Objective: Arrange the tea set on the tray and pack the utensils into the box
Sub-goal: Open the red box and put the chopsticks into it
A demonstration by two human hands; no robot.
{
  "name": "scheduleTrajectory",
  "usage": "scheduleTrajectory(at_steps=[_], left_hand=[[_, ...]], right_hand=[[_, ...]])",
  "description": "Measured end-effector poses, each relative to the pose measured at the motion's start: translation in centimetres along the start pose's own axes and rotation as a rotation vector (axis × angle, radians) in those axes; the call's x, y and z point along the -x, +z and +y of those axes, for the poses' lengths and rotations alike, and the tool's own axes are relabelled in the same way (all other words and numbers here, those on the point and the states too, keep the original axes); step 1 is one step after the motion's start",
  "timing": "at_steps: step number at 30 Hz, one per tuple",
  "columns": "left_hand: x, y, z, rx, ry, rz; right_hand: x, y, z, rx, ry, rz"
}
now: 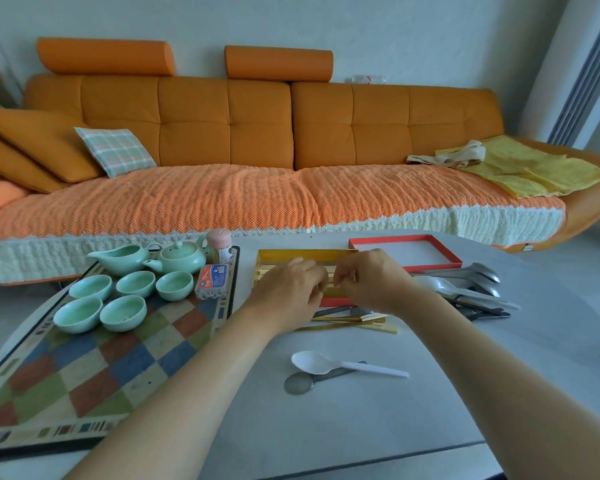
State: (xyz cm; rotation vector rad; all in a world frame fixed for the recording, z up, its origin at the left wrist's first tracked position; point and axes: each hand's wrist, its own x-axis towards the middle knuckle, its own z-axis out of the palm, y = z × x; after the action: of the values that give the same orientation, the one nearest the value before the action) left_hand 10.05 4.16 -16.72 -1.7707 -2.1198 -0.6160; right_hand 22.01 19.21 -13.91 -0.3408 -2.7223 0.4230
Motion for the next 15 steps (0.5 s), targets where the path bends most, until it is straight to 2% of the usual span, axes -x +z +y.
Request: scheduleTrajectory(at_steps=[5, 8, 15], left_hand=[[0.9, 0.9, 1.6, -0.022, -0.045, -0.241], [1.2, 0.9, 2.1, -0.029, -0.091, -0.327], [1.5, 0.0, 2.7, 0.085, -0.177, -0.417]], right_hand=[[2.7, -1.0, 0.3, 0.138, 0.057, -0.296], [3.9, -0.8, 1.2, 0.18, 0.075, -0.333], [5.5, -1.4, 1.3, 0.145, 0.04, -0.389]])
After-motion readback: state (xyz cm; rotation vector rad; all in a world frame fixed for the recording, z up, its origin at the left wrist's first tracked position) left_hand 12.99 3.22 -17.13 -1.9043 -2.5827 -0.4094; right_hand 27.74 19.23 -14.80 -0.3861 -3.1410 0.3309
